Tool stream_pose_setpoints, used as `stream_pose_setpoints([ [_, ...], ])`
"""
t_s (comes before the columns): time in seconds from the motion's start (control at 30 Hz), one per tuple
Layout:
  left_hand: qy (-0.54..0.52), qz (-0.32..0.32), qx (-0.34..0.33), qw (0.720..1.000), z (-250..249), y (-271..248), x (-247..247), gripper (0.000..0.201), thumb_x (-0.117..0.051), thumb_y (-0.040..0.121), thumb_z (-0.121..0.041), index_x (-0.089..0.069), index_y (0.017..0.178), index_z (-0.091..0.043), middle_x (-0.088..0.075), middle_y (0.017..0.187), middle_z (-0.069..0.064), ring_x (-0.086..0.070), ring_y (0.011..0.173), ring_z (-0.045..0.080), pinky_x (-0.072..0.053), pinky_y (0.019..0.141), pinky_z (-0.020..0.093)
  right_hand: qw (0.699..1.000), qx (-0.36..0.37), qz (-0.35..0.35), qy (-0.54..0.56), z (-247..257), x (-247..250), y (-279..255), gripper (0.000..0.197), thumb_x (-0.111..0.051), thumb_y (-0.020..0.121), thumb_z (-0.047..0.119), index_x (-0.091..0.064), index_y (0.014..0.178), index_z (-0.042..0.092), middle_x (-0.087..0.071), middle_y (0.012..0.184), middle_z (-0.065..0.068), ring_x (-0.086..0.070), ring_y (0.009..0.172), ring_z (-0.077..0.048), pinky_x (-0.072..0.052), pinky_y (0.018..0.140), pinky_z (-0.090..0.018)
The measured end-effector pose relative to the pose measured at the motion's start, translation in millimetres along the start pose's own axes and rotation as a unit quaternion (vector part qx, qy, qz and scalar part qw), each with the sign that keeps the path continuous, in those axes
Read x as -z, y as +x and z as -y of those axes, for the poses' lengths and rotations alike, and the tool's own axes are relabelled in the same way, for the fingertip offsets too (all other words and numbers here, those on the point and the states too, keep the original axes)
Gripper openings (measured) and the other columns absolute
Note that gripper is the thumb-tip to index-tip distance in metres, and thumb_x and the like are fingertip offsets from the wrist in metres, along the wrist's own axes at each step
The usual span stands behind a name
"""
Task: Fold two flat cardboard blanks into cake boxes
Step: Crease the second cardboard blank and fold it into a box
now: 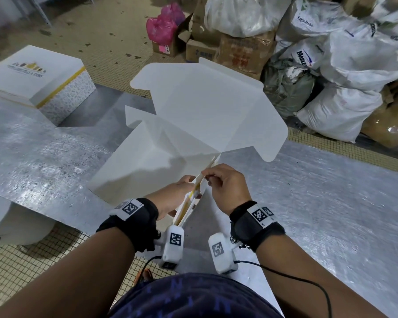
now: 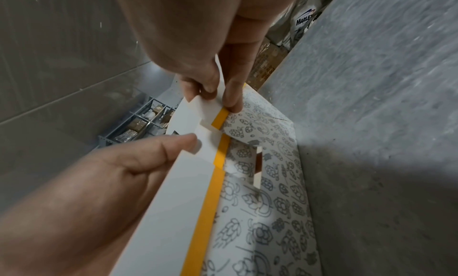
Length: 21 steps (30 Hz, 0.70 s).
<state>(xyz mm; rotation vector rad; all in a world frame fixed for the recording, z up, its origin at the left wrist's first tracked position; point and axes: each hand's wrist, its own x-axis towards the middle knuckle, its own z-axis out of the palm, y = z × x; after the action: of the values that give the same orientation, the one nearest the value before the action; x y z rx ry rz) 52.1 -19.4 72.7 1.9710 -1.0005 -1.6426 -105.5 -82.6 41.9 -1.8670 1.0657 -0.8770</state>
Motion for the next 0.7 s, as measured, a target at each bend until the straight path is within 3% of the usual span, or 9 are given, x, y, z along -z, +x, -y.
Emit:
stream_pose_setpoints([
  [0.1,0.015,0.006,0.004,1.0,-2,-2,-2,0.044,-0.029,0.107,-0.036,-0.03,0.15,-0.044,-0.042,0.143,-0.01,-0.041,0.13,0.018,-0.047,0.077,0.032,1.0,0.009,0.003,-0.015,4,0,2,0.037,-0.048,0.087,-0.015,-0.076,0.097,0.006,-0.067,0.09,-0.002,-0.061,0.077,-0.005,-0.051,0.078,-0.016],
  [0.2,0.023,0.0,0.007,1.0,-4,-2,-3,0.045,-0.031,0.106,-0.037,-0.032,0.152,-0.041,-0.04,0.153,-0.003,-0.044,0.124,0.02,-0.047,0.075,0.03,1.0,-0.009,0.0,-0.02,6,3,11,0.041,-0.043,0.089,-0.015,-0.075,0.103,0.005,-0.067,0.094,-0.005,-0.065,0.081,-0.016,-0.055,0.083,-0.025],
  [0.33,0.019,-0.017,-0.008,1.0,-2,0,-2,0.046,-0.031,0.106,-0.032,-0.034,0.152,-0.038,-0.043,0.152,-0.002,-0.043,0.125,0.019,-0.043,0.101,0.038,0.999,-0.01,0.021,-0.036,7,1,18,0.043,-0.041,0.088,-0.016,-0.074,0.106,0.003,-0.068,0.1,-0.011,-0.067,0.088,-0.025,-0.056,0.088,-0.037],
  [0.43,0.025,-0.025,-0.015,0.999,-3,1,-1,0.046,-0.031,0.104,-0.028,-0.041,0.148,-0.041,-0.052,0.138,-0.002,-0.049,0.12,0.021,-0.044,0.099,0.04,0.999,-0.005,0.04,-0.035,9,-5,7,0.041,-0.042,0.087,-0.016,-0.075,0.104,0.002,-0.069,0.099,-0.012,-0.067,0.09,-0.026,-0.056,0.088,-0.041],
  [0.53,0.027,-0.013,-0.024,0.999,-4,-2,0,0.048,-0.029,0.105,-0.027,-0.037,0.15,-0.042,-0.048,0.127,-0.008,-0.049,0.11,0.016,-0.044,0.088,0.035,0.999,0.006,0.049,-0.019,5,-5,-4,0.041,-0.041,0.088,-0.012,-0.075,0.104,0.005,-0.068,0.094,-0.01,-0.067,0.086,-0.024,-0.057,0.085,-0.04],
  [0.6,0.014,0.001,-0.028,1.0,-5,-4,1,0.046,-0.029,0.106,-0.028,-0.037,0.149,-0.041,-0.048,0.127,-0.008,-0.047,0.108,0.012,-0.041,0.088,0.032,0.998,0.016,0.051,-0.015,2,-3,-6,0.043,-0.04,0.087,-0.01,-0.075,0.104,0.006,-0.068,0.093,-0.009,-0.068,0.085,-0.024,-0.058,0.083,-0.039],
  [0.7,-0.024,0.008,-0.037,0.999,-9,-10,3,0.04,-0.036,0.107,-0.029,-0.043,0.146,-0.037,-0.049,0.134,-0.009,-0.05,0.113,0.013,-0.04,0.089,0.03,0.998,0.033,0.051,-0.025,0,0,-7,0.048,-0.04,0.085,-0.014,-0.076,0.107,0.009,-0.065,0.096,-0.004,-0.065,0.084,-0.017,-0.055,0.083,-0.026],
])
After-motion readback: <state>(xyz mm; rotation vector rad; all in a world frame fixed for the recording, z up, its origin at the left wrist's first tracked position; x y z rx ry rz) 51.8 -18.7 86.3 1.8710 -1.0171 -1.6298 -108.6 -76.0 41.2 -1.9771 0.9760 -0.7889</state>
